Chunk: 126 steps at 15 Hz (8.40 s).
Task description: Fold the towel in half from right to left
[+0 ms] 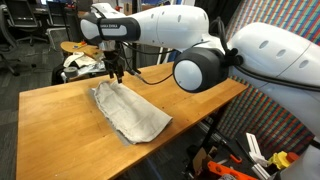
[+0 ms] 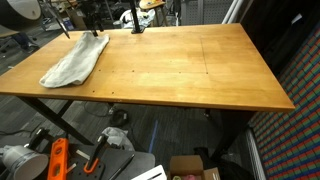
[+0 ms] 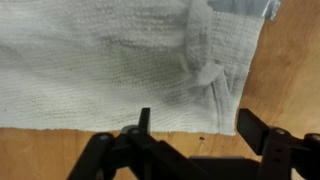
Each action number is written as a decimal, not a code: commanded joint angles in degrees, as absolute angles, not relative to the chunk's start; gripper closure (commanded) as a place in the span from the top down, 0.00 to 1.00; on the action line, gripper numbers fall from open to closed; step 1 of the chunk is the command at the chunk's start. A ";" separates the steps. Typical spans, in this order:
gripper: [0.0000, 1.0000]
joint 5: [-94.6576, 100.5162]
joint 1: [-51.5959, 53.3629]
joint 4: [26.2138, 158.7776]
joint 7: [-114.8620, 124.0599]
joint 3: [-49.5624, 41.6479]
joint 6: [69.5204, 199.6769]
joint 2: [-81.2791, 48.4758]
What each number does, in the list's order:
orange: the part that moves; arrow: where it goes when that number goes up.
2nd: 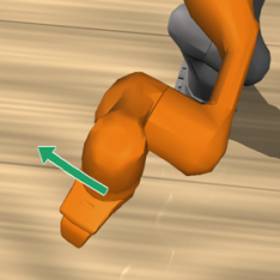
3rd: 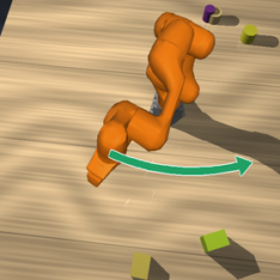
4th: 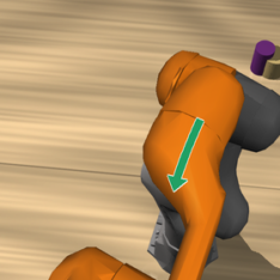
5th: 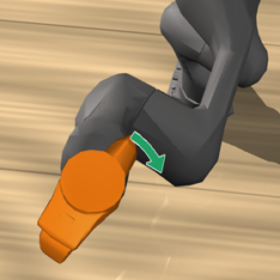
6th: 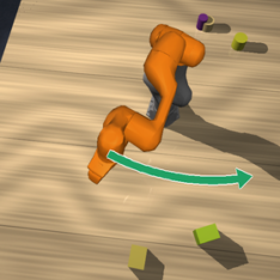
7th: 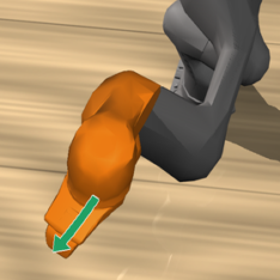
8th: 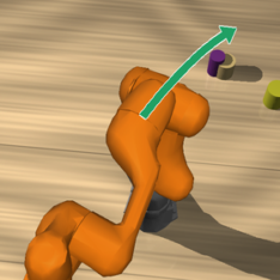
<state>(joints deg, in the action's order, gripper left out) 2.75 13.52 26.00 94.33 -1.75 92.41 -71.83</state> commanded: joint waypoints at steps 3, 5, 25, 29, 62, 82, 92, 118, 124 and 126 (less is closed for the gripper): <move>1.00 2.07 12.43 24.68 88.86 -1.49 90.59 -72.64; 1.00 1.90 12.66 24.71 87.51 -1.20 89.68 -73.05; 1.00 -0.92 7.56 24.49 92.58 -0.74 88.62 -76.40; 1.00 -2.88 6.33 24.64 91.86 0.50 88.06 -76.05; 0.05 -4.20 7.40 26.05 96.07 0.92 102.06 -75.36; 0.06 -5.26 4.66 25.70 100.96 -0.18 100.21 -75.12; 0.72 -3.74 1.68 25.24 101.22 -2.12 100.31 -75.55; 1.00 -7.26 7.47 27.17 76.19 5.30 95.06 -71.26; 1.00 -7.72 7.84 26.01 69.98 5.82 86.93 -72.79; 1.00 -8.22 7.61 25.46 68.40 6.04 84.84 -73.48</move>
